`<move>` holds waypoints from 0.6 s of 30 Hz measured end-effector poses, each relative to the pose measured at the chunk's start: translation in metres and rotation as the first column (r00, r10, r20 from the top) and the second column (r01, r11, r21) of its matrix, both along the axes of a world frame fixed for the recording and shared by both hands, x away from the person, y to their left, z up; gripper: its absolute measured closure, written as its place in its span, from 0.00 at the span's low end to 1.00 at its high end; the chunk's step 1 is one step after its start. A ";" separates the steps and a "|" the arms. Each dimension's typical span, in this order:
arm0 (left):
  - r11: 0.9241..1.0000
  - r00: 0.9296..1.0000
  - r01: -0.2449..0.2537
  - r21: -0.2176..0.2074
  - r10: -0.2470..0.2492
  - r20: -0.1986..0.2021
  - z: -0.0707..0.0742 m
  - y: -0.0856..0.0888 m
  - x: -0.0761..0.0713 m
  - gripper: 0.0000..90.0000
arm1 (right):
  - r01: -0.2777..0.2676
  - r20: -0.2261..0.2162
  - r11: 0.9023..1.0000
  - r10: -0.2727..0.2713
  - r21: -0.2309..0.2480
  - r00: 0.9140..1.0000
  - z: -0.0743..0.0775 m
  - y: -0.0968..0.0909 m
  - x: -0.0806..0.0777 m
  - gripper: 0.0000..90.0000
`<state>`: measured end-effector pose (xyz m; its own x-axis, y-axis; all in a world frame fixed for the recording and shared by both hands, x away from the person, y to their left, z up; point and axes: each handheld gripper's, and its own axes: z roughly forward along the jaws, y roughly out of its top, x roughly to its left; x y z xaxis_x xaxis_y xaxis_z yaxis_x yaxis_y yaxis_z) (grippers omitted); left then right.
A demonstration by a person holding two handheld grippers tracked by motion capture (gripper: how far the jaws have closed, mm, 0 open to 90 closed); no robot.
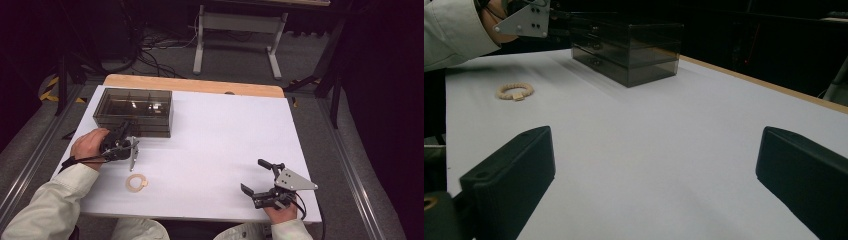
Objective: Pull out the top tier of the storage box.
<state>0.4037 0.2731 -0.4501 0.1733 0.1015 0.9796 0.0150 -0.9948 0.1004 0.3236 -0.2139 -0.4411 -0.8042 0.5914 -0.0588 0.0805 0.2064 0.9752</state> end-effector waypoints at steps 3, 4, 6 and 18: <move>1.000 1.000 -0.002 -0.001 0.002 -0.008 0.001 0.000 -0.002 0.89 | 0.000 -0.001 1.000 0.000 0.000 1.000 0.000 0.000 0.000 0.03; 1.000 1.000 -0.001 -0.001 0.001 -0.011 0.001 0.000 -0.003 0.89 | 0.000 -0.002 1.000 0.000 0.002 1.000 0.000 0.000 0.000 0.03; 1.000 1.000 0.003 -0.001 -0.003 -0.012 0.002 0.000 -0.004 0.89 | 0.001 -0.002 1.000 -0.001 0.001 1.000 0.000 0.000 0.000 0.03; 1.000 1.000 0.009 -0.013 -0.009 -0.029 0.008 0.001 -0.014 0.89 | 0.003 -0.009 1.000 -0.003 -0.001 1.000 -0.001 0.000 0.001 0.03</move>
<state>0.3893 0.2736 -0.4423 0.2022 0.1125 0.9729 0.0092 -0.9936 0.1130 0.3244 -0.2134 -0.4419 -0.8028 0.5940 -0.0519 0.0899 0.2066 0.9743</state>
